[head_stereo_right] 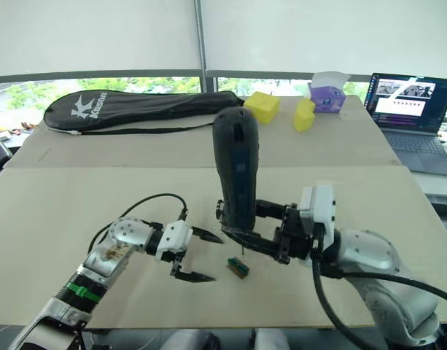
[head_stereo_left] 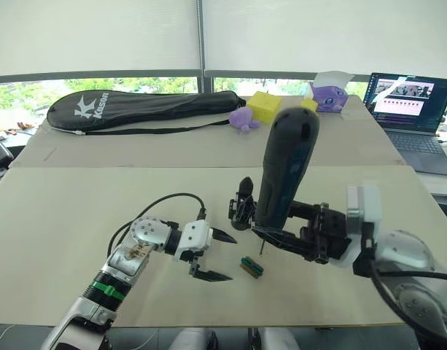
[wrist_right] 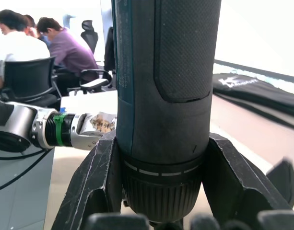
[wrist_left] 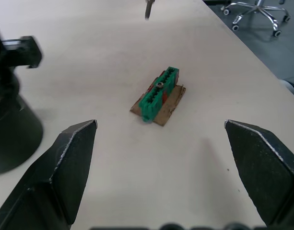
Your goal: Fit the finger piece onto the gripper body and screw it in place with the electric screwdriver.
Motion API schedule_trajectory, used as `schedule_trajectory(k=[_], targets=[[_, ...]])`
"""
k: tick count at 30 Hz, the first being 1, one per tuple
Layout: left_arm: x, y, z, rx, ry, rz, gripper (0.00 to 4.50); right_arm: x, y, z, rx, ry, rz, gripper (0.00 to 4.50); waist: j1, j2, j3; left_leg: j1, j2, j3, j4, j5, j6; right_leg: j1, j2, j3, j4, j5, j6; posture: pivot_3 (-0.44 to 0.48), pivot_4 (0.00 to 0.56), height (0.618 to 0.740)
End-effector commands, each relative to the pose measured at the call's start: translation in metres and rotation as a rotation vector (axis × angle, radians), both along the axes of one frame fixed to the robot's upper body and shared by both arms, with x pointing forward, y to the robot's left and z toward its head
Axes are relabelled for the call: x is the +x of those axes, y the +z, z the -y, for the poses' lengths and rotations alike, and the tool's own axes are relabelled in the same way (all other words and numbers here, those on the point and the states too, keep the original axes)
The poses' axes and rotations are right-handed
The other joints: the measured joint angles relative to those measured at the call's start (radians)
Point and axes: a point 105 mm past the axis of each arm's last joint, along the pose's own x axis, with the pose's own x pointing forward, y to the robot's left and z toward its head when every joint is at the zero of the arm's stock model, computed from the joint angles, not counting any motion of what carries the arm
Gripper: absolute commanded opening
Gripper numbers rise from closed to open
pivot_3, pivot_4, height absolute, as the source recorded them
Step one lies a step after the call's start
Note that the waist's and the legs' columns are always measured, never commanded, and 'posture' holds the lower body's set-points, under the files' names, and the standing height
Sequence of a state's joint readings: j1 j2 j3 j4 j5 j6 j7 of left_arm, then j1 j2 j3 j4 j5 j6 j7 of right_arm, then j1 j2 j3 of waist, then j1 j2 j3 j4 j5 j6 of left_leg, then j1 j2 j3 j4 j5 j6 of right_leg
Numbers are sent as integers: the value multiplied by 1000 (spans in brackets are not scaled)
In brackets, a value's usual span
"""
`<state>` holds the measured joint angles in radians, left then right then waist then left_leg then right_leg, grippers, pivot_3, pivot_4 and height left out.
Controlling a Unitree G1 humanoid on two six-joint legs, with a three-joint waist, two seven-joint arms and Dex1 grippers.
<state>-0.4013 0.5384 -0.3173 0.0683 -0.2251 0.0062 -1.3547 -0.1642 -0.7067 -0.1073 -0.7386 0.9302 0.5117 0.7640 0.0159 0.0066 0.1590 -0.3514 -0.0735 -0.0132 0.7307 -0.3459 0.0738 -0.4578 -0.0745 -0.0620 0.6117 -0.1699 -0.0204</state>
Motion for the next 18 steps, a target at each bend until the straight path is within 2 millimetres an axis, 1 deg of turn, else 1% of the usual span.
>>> schedule_trajectory(k=[1,4,8,13,15,18], targets=[[1,18,-10,-42,39,10,4500,-4,26,-2,34,77,35,1918,-2,0,0,0,0,0,0,0,0,0,0,0,0,0,0,0,150,740],[5,25,-19,-40,73,6,4500,1,40,-6,39,122,23,1918,-3,0,0,0,0,1,0,0,0,0,0,0,0,0,0,0,150,740],[17,32,-26,-43,121,19,4500,8,57,-14,29,193,24,1918,-1,-1,0,-1,0,0,0,0,0,0,0,-1,0,0,0,0,150,740],[31,37,-27,-57,156,22,4500,21,73,-27,15,248,10,1918,-1,-2,0,-1,0,1,1,0,1,-1,-1,-1,0,0,0,0,150,740],[36,37,-26,-58,163,25,4500,25,76,-33,-15,272,23,1918,-2,-2,0,-1,0,1,1,0,1,-1,-1,-1,0,0,0,0,150,740],[43,35,-24,-57,171,28,4500,35,87,-42,-2,290,3,1918,-4,-2,0,-2,0,1,1,0,1,-1,-1,-1,0,0,0,0,150,740]])
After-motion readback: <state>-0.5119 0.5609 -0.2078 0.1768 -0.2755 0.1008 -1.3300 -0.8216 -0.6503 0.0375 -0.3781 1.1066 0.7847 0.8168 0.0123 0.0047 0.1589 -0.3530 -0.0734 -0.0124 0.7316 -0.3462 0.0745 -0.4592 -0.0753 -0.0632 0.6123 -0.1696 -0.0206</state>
